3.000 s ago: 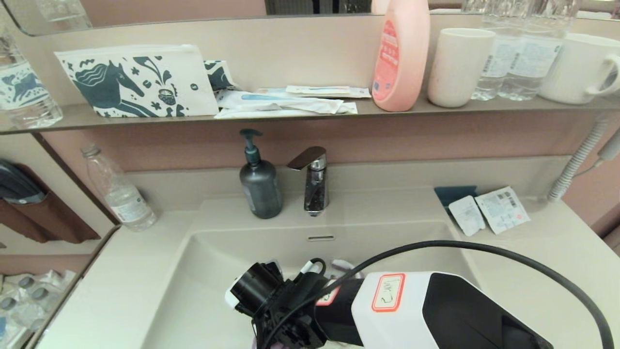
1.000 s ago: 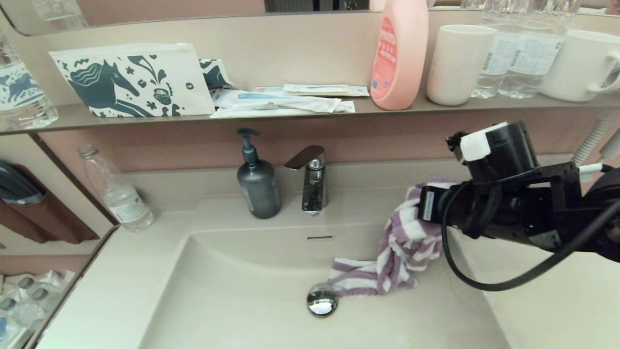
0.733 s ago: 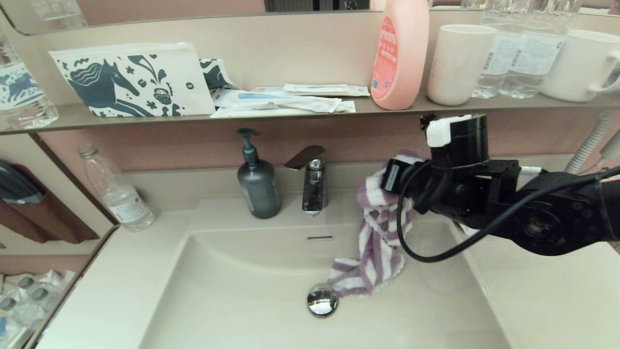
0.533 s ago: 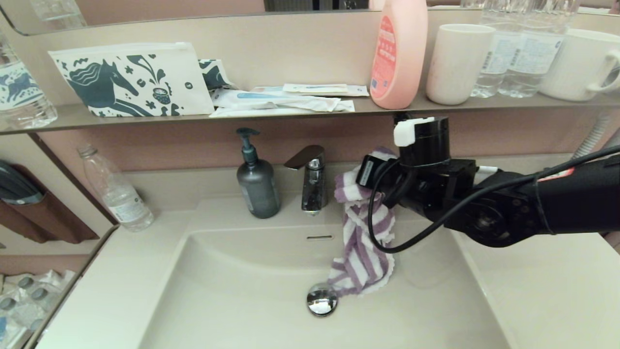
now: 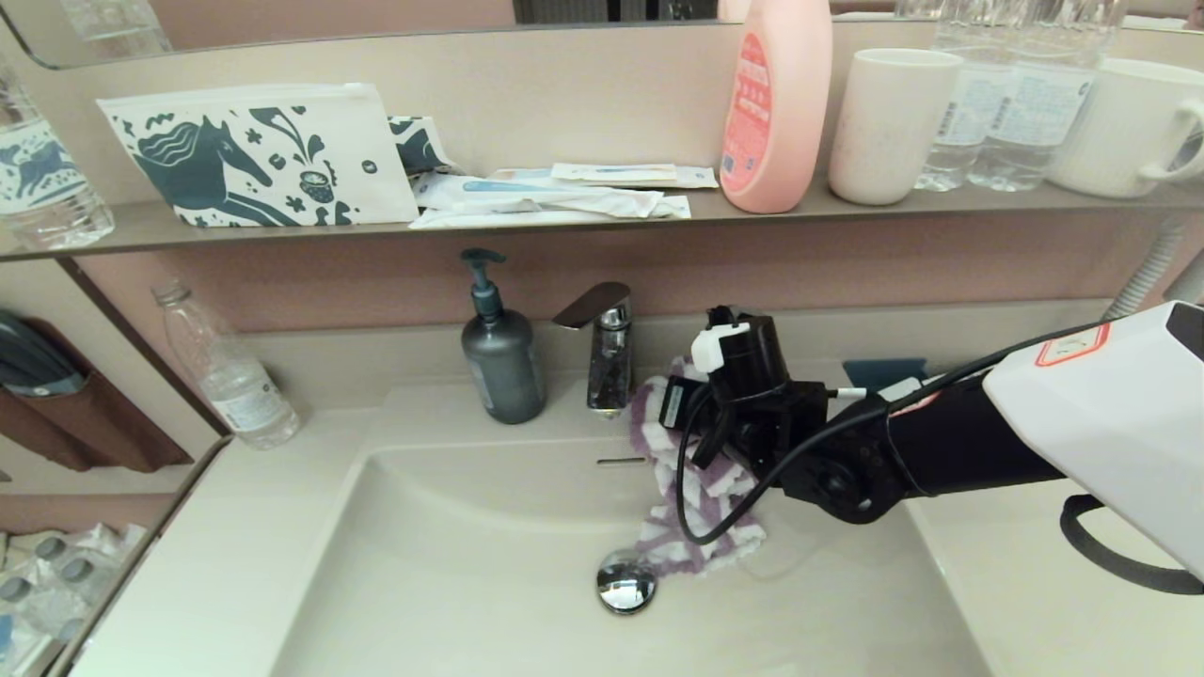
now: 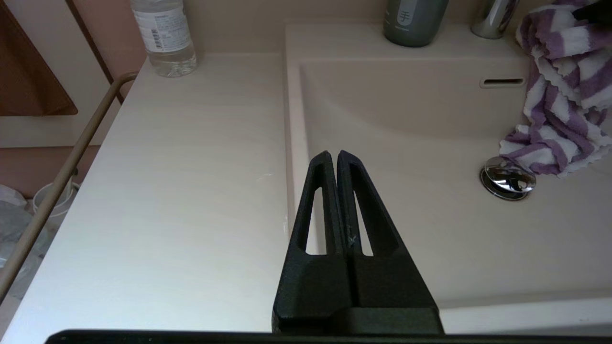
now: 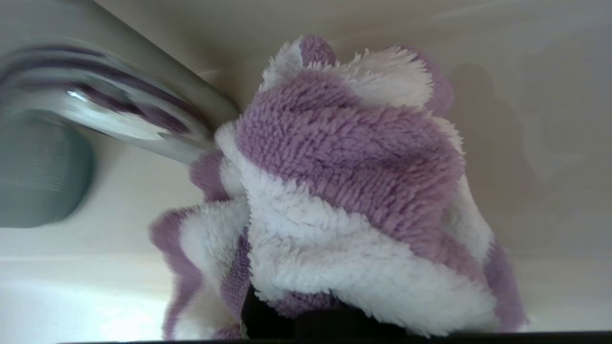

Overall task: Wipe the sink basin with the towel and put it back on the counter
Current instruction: Wipe the sink

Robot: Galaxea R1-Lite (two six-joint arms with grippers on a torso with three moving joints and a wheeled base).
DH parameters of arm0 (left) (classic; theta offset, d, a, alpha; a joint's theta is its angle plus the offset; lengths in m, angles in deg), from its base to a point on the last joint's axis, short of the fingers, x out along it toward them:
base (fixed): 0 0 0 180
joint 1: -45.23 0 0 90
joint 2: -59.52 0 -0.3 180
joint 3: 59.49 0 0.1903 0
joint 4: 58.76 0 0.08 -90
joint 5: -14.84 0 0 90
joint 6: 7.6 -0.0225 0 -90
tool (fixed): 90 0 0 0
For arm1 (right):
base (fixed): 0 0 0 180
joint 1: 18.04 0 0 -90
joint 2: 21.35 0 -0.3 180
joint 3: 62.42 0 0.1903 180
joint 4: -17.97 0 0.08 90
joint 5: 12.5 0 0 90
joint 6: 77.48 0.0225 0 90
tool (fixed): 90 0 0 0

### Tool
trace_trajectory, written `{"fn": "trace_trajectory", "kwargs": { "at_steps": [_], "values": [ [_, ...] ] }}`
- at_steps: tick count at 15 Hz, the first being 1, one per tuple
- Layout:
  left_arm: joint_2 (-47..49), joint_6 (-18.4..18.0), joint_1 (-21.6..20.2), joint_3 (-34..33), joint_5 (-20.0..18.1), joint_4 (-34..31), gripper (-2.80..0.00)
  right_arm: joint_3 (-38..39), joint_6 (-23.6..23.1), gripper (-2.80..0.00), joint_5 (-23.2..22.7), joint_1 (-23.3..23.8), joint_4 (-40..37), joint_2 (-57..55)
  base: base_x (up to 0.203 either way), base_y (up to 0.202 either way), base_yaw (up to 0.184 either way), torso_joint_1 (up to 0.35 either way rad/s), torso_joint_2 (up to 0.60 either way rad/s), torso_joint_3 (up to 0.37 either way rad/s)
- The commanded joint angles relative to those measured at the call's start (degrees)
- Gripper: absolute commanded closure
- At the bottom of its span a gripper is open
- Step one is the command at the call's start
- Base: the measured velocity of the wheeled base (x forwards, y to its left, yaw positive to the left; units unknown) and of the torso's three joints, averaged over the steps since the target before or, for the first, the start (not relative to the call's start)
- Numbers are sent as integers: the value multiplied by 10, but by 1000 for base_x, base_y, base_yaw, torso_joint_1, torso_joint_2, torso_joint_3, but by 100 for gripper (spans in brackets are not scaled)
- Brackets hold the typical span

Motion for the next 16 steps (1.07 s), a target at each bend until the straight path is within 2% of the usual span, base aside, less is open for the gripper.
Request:
{"fn": "trace_trajectory", "kwargs": {
  "at_steps": [1, 4, 6, 9, 13, 16],
  "values": [
    [1, 0, 0, 0, 0, 0, 0, 6, 1, 0, 1, 4, 1, -6, 0, 0, 0, 0, 0, 0],
    [1, 0, 0, 0, 0, 0, 0, -4, 1, 0, 0, 1, 47, -35, 0, 0, 0, 0, 0, 0],
    [1, 0, 0, 0, 0, 0, 0, -39, -6, 0, 4, 3, 77, -77, 0, 0, 0, 0, 0, 0],
    [1, 0, 0, 0, 0, 0, 0, -54, -29, 0, 6, 7, 82, -103, 0, 0, 0, 0, 0, 0],
    [1, 0, 0, 0, 0, 0, 0, 15, -95, 0, 8, 55, 85, -86, 0, 0, 0, 0, 0, 0],
    [1, 0, 0, 0, 0, 0, 0, 90, -147, 0, 14, 121, 155, -69, 0, 0, 0, 0, 0, 0]
  ]
}}
